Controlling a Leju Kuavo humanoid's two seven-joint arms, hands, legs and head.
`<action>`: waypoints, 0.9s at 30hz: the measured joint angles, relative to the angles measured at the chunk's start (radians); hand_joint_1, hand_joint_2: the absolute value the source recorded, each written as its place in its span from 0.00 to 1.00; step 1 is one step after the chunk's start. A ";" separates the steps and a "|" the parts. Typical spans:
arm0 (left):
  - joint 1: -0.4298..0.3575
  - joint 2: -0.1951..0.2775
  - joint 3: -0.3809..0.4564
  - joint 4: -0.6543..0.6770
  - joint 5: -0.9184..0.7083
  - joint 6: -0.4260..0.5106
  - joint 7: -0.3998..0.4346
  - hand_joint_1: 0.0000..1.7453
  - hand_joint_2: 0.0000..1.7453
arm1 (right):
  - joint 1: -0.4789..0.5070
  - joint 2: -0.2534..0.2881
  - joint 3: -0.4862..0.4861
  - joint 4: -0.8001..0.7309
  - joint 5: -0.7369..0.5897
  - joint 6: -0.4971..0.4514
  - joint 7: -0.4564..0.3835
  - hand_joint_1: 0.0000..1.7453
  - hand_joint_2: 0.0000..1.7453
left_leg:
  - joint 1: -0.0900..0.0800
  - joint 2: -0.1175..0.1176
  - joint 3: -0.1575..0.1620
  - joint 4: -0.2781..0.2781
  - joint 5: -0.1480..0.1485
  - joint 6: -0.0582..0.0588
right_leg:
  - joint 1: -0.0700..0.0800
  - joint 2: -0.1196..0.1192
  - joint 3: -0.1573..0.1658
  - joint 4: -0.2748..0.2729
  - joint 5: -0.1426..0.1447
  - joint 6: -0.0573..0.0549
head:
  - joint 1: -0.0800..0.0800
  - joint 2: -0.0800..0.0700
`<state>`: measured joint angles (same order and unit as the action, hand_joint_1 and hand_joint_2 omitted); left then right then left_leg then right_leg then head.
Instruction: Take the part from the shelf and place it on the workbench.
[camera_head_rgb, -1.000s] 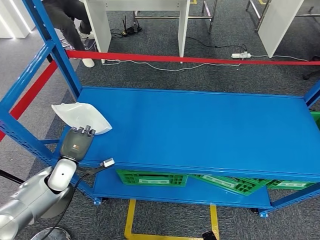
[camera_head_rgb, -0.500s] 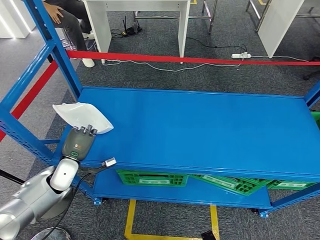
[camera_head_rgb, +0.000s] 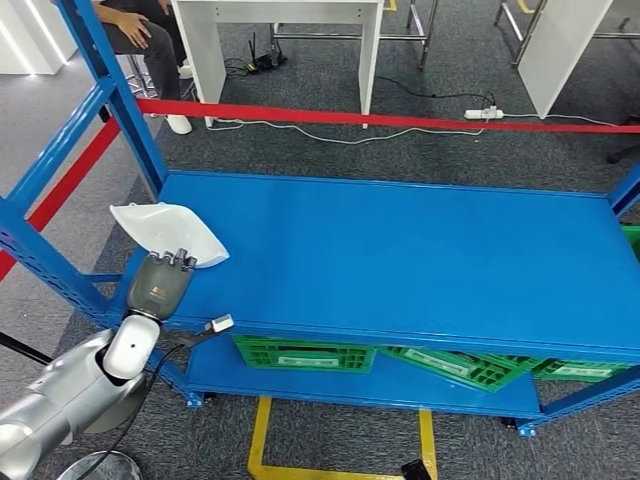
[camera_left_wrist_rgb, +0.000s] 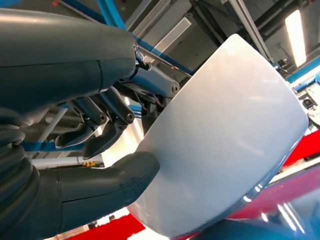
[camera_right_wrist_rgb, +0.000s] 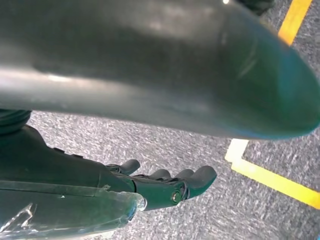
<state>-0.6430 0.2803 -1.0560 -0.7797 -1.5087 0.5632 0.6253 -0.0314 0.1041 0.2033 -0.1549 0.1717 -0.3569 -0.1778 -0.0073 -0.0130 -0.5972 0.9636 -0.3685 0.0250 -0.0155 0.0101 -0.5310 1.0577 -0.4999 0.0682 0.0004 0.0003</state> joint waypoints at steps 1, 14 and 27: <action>-0.002 0.001 -0.001 0.000 0.000 0.000 0.000 1.00 1.00 | -0.002 0.001 0.000 0.000 0.000 0.000 0.000 0.00 0.00 | 0.000 -0.001 -0.005 0.005 0.003 -0.007 | -0.001 0.003 0.019 -0.041 0.016 -0.004 | 0.000 0.000; -0.008 0.003 -0.022 0.002 0.000 0.004 0.001 1.00 1.00 | -0.002 0.005 -0.002 -0.001 0.000 0.002 -0.002 0.00 0.00 | 0.010 0.002 -0.034 0.194 -0.118 -0.052 | 0.001 0.003 -0.077 -0.044 0.091 -0.055 | -0.002 0.000; -0.015 -0.004 -0.033 0.002 0.000 0.004 0.001 1.00 1.00 | -0.001 0.005 -0.003 -0.002 0.000 0.002 -0.002 0.00 0.00 | 0.004 0.005 -0.006 0.017 -0.029 0.004 | 0.006 -0.002 -0.181 0.248 -0.065 -0.010 | 0.005 0.000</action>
<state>-0.6578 0.2767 -1.0893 -0.7774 -1.5087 0.5672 0.6265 -0.0328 0.1091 0.1999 -0.1564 0.1718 -0.3548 -0.1797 -0.0033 -0.0082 -0.6029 0.9808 -0.3978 0.0289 -0.0095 0.0078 -0.7124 1.3053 -0.5650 0.0582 0.0050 0.0003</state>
